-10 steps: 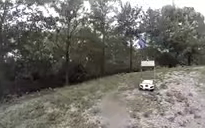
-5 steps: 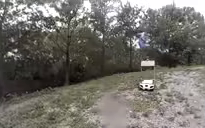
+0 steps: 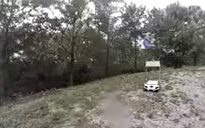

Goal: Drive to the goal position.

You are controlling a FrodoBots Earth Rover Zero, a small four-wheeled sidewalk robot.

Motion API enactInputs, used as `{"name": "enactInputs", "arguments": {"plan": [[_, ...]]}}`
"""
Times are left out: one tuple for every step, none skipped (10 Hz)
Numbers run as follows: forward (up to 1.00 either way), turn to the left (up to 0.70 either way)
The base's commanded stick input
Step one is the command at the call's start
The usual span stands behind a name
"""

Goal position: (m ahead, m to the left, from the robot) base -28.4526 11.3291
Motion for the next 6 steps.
{"name": "enactInputs", "arguments": {"plan": [[0.7,0.35],[0.7,0.35],[0.7,0.35],[0.7,0.35],[0.7,0.35],[0.7,0.35]]}}
